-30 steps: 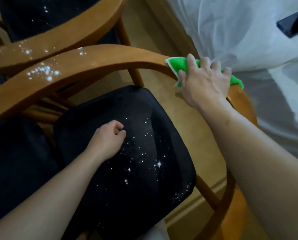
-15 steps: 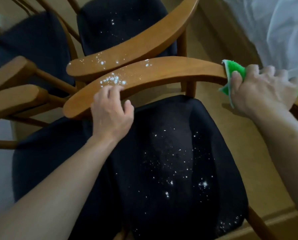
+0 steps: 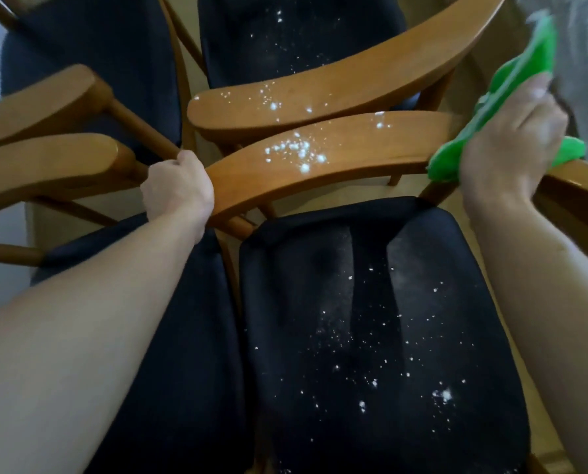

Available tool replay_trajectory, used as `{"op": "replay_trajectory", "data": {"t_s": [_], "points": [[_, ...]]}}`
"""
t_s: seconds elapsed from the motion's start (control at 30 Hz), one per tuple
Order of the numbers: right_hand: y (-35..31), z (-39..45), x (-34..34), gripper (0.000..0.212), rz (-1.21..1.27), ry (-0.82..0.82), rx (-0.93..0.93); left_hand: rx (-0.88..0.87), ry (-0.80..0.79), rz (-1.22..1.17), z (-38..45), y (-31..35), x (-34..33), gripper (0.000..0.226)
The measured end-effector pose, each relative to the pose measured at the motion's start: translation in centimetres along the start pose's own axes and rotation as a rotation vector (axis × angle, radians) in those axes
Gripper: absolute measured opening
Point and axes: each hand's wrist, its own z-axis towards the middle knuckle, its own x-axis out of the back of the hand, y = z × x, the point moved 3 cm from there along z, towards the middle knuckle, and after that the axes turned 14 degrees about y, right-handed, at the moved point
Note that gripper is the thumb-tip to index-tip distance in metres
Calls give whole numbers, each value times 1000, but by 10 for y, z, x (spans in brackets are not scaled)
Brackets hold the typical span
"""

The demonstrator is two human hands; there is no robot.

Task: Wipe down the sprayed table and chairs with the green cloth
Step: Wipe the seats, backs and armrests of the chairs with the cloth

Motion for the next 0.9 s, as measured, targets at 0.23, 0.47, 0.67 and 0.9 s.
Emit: {"op": "replay_trajectory", "data": {"t_s": [0.23, 0.47, 0.67, 0.9], "points": [[-64, -50, -53, 62, -68, -351, 157, -154, 30, -13, 6, -5, -7, 39], [-80, -101, -69, 60, -420, -475, 446, -200, 6, 31, 7, 1, -5, 42], [-66, -93, -57, 68, -541, -571, 709, -197, 15, 56, 5, 1, -4, 41], [-48, -63, -43, 85, -707, -411, 390, -209, 28, 79, 6, 0, -6, 38]]}}
